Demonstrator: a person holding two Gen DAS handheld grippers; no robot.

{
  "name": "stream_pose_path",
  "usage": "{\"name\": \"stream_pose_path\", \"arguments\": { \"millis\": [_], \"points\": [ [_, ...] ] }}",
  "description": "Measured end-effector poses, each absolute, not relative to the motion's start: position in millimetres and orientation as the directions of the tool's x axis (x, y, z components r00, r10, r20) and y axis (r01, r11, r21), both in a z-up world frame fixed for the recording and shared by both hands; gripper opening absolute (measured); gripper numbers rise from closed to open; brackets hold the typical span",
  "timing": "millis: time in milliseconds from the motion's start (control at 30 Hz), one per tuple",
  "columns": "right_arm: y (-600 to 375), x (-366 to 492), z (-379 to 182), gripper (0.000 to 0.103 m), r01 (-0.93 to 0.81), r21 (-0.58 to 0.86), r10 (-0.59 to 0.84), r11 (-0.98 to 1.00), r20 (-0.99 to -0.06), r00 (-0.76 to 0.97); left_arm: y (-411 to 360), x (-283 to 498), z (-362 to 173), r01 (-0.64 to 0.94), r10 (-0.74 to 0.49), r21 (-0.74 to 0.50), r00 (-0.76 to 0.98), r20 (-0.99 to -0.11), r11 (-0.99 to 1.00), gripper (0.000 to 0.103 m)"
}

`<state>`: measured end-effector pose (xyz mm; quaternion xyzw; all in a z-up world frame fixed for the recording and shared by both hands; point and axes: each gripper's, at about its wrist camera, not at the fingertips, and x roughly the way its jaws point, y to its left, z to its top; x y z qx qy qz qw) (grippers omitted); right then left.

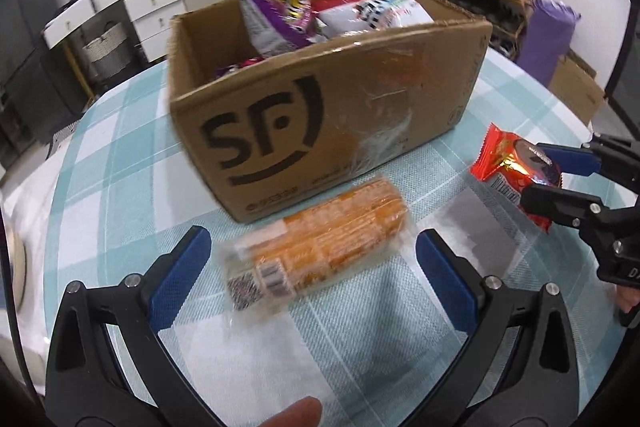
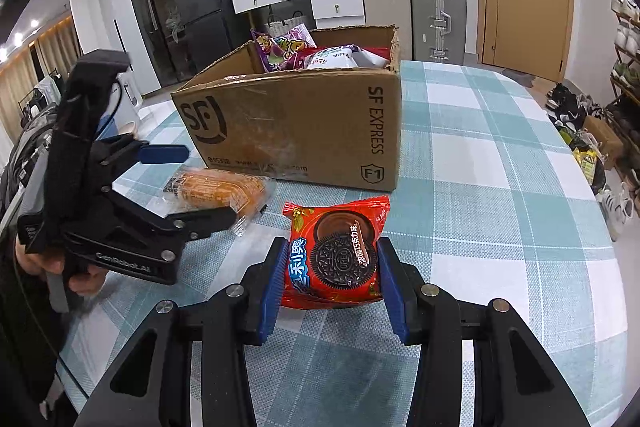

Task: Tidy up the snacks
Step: 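Grasp the red Oreo packet with the right tool while the left tool grasps the wrapped bread roll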

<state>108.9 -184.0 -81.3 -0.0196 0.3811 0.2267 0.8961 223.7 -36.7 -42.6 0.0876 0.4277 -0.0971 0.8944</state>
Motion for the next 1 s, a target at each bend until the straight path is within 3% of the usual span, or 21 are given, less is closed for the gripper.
{"name": "stream_pose_path", "arguments": {
  "millis": [167,533,600,767,1000],
  "points": [
    [-187,110,-81,0.044,-0.415,0.147,0.393,0.898,-0.692,0.605,-54,240,-50,0.326,-0.111,0.099,0.568,-0.815,0.940,0.102],
    [-191,110,-80,0.044,-0.408,0.163,0.400,0.898,-0.689,0.605,-58,240,-52,0.389,-0.215,-0.022,0.460,-0.861,0.921,0.102],
    [-192,110,-79,0.044,-0.408,0.167,0.403,0.898,-0.687,0.605,-58,235,-49,0.395,-0.244,-0.041,0.479,-0.843,0.918,0.098],
    [-193,109,-77,0.044,-0.409,0.173,0.409,0.896,-0.682,0.607,-49,237,-40,0.367,-0.229,-0.028,0.517,-0.825,0.930,0.067],
    [-193,107,-74,0.044,-0.412,0.177,0.415,0.894,-0.676,0.610,-48,211,-47,0.390,-0.221,0.003,0.527,-0.820,0.921,0.056]
  ]
}}
